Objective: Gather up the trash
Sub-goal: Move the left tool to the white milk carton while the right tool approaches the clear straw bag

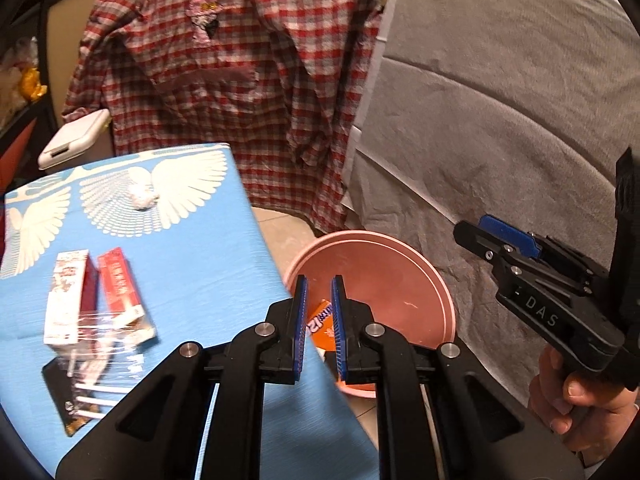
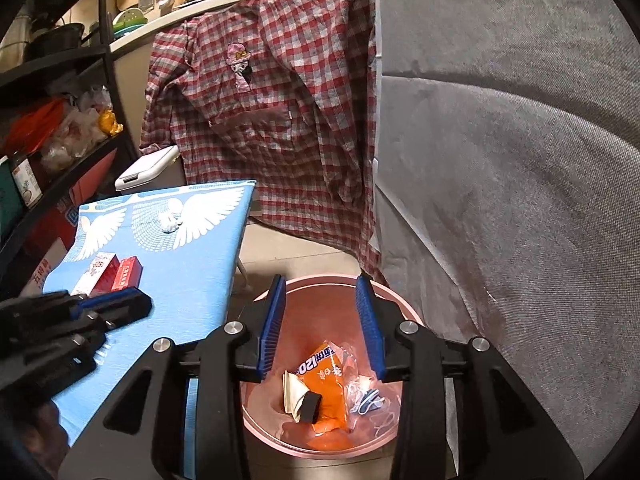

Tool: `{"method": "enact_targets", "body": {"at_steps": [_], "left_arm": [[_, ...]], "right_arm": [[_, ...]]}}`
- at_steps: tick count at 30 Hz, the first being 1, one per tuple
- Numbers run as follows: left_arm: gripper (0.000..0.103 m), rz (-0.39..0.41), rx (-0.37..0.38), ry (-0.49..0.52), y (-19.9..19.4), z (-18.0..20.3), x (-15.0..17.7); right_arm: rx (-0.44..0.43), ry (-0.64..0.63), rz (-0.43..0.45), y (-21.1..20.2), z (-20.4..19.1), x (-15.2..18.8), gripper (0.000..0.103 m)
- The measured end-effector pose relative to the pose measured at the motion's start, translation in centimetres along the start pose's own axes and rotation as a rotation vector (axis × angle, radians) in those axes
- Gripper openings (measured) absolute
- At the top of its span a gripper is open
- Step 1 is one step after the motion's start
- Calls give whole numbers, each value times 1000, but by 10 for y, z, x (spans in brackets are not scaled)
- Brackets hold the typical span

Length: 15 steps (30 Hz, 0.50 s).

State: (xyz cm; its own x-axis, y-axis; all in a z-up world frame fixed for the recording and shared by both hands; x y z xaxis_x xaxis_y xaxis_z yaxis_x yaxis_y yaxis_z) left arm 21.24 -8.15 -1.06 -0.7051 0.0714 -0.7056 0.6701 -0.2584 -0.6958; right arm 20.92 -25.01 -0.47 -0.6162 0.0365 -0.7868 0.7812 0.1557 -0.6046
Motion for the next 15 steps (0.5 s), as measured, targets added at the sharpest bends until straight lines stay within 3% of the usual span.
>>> {"method": "enact_targets", "body": {"at_steps": [7, 15], "left_arm": [[12, 50, -39, -53, -35, -42, -3], [12, 95, -123, -133, -75, -116, 5]], "right_arm": [[-33, -13, 14, -6, -21, 1, 37], [-121, -29, 22, -13, -67, -2, 36]]}}
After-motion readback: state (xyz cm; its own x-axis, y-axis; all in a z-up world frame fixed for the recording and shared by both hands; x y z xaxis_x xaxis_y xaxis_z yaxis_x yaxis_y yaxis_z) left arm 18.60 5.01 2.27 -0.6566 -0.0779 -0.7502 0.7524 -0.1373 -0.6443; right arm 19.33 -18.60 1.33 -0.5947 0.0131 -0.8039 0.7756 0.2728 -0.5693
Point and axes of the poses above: each gripper's, at about its wrist camera, not at the fingertips, and y roughly the way its jaws point, z to its right, x to its underside, the point moved 2 cm from there along y, roughly the way its jaws point, and after that the axes turned 5 degrees about -x, right-handed, at the moved point
